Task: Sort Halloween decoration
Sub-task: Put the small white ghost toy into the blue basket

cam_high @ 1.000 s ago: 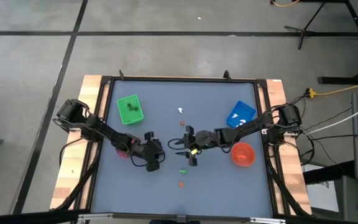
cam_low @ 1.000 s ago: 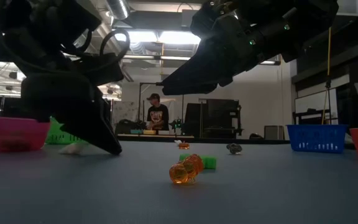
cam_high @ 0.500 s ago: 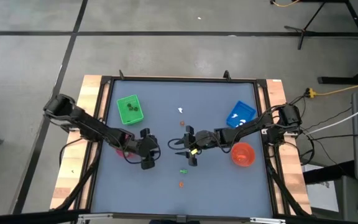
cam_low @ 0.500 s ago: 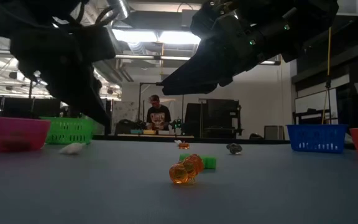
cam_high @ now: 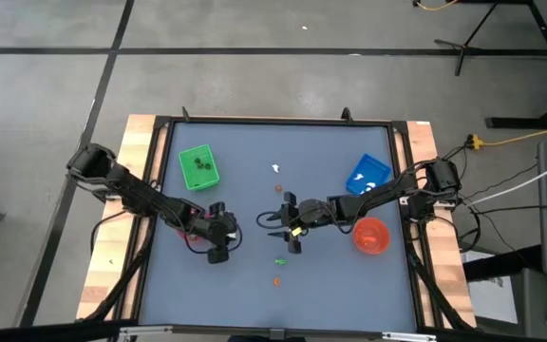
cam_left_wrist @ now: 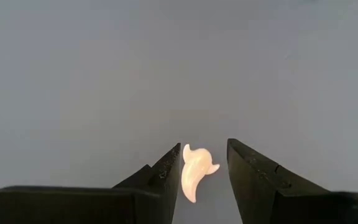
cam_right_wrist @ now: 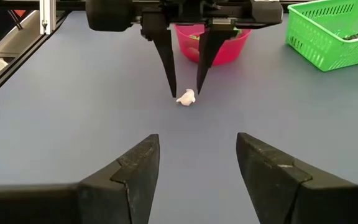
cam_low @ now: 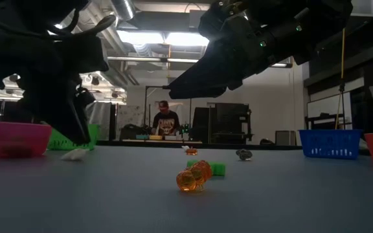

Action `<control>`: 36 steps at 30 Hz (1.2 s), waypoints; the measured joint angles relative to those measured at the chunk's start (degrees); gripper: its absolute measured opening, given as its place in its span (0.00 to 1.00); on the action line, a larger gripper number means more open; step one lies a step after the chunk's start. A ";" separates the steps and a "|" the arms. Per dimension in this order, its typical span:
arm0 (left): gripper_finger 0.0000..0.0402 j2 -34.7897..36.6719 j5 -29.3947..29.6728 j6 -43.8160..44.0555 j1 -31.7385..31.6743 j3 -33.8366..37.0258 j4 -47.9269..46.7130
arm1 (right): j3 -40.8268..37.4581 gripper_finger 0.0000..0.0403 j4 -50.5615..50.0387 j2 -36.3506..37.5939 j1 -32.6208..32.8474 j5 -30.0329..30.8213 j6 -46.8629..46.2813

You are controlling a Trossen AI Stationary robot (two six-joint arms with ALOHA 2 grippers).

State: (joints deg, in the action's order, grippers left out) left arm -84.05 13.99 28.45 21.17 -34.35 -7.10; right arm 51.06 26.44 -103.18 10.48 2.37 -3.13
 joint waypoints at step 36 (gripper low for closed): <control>0.18 -5.63 -0.26 1.44 0.02 -0.11 -0.19 | 0.01 0.53 -0.01 0.00 0.00 0.00 0.00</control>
State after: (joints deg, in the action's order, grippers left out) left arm -89.68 13.73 29.89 21.19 -34.46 -7.29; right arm 51.07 26.42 -103.18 10.48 2.37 -3.13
